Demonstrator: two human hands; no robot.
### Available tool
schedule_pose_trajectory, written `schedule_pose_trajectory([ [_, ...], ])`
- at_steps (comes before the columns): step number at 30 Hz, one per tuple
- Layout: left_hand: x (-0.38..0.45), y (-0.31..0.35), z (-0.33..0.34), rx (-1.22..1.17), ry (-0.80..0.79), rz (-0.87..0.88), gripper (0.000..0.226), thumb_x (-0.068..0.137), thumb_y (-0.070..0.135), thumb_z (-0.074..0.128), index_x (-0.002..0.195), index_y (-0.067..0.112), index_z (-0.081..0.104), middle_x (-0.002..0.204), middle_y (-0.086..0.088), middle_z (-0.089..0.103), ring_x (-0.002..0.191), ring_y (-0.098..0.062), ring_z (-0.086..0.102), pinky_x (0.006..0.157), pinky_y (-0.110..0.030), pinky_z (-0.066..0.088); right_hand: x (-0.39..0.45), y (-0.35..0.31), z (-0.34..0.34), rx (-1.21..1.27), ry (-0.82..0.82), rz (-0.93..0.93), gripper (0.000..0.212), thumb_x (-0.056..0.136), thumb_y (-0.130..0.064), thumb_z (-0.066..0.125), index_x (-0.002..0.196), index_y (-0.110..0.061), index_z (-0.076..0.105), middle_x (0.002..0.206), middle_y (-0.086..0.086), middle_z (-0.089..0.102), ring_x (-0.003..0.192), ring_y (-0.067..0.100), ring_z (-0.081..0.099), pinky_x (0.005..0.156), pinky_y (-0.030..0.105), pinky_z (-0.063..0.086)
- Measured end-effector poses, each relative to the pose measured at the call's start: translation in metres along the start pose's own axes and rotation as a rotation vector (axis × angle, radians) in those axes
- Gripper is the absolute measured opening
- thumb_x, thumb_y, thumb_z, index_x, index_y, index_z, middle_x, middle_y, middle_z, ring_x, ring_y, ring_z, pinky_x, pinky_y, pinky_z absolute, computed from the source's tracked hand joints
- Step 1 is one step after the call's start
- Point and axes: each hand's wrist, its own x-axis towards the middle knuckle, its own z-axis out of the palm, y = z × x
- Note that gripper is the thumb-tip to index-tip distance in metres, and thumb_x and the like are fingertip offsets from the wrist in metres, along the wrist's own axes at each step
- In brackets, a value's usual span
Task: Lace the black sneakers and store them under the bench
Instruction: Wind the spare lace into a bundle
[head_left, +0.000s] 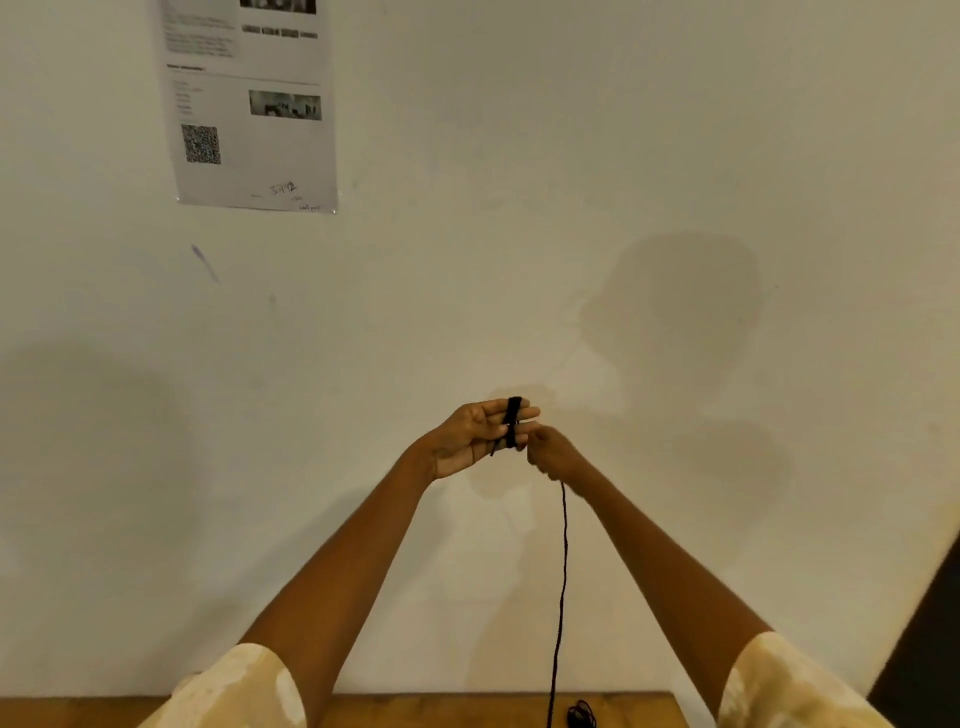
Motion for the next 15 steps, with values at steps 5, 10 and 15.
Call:
schedule_pose_trajectory([
  [5, 0.016, -0.012, -0.009, 0.054, 0.251, 0.041, 0.058, 0.087, -0.027, 0.027, 0.139, -0.004, 0.037, 0.142, -0.019, 0.045, 0.129, -0.031, 0.047, 0.099, -0.033, 0.045, -0.026, 0.008, 0.026, -0.036, -0.103, -0.041, 0.035, 0.103, -0.031, 0.034, 0.084, -0.014, 0.059, 0.067, -0.007, 0.047, 0.061, 0.005, 0.044, 0.057, 0.018, 0.034],
  [10, 0.015, -0.014, -0.004, 0.3, 0.234, -0.007, 0.044, 0.093, -0.011, 0.043, 0.136, 0.002, 0.044, 0.13, -0.013, 0.056, 0.115, -0.023, 0.056, 0.09, -0.025, 0.051, -0.017, -0.022, -0.005, 0.025, 0.006, -0.201, 0.034, 0.098, -0.032, 0.048, 0.082, -0.008, 0.066, 0.07, -0.004, 0.056, 0.06, 0.004, 0.047, 0.059, 0.015, 0.036],
  [15, 0.01, -0.005, 0.001, 0.232, 0.065, -0.081, 0.059, 0.087, -0.024, 0.031, 0.136, 0.007, 0.043, 0.13, -0.007, 0.057, 0.118, -0.021, 0.058, 0.096, -0.027, 0.05, 0.004, -0.045, -0.043, 0.012, 0.124, -0.223, 0.036, 0.093, -0.037, 0.055, 0.07, -0.01, 0.057, 0.066, -0.002, 0.054, 0.061, 0.008, 0.047, 0.061, 0.021, 0.037],
])
